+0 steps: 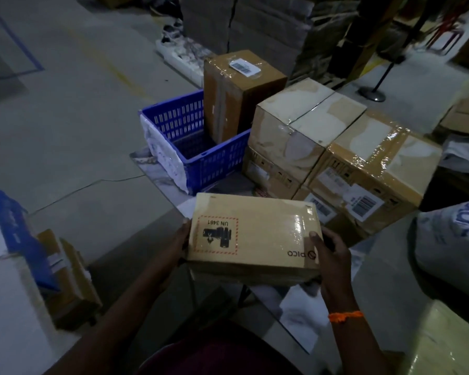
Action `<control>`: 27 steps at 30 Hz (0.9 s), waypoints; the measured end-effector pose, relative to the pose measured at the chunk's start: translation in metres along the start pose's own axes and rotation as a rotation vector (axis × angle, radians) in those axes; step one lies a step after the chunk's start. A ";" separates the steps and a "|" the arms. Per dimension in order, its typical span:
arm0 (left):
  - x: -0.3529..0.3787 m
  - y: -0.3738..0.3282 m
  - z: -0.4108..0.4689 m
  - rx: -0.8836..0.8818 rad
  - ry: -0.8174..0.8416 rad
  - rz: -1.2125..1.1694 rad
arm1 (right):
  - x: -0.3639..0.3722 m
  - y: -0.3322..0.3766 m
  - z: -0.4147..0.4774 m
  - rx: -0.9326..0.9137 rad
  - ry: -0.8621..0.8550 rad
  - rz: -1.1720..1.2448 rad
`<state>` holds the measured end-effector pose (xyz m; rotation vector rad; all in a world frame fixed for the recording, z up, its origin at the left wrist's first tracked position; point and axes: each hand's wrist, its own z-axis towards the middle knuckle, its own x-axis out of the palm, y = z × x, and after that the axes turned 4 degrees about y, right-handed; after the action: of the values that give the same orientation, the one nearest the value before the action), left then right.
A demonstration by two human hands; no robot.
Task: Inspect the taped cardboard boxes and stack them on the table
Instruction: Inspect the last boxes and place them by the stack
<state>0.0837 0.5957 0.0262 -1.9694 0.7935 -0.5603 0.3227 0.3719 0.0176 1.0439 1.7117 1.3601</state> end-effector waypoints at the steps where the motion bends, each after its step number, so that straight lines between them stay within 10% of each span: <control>1: 0.007 -0.001 0.000 0.009 0.000 0.020 | -0.003 -0.004 -0.001 -0.005 -0.018 -0.012; 27: 0.006 -0.037 0.048 0.153 -0.115 0.106 | -0.003 0.014 0.007 -0.049 -0.065 -0.091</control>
<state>0.1308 0.6330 0.0355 -1.7912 0.7556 -0.4278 0.3327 0.3741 0.0300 0.9611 1.6500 1.2900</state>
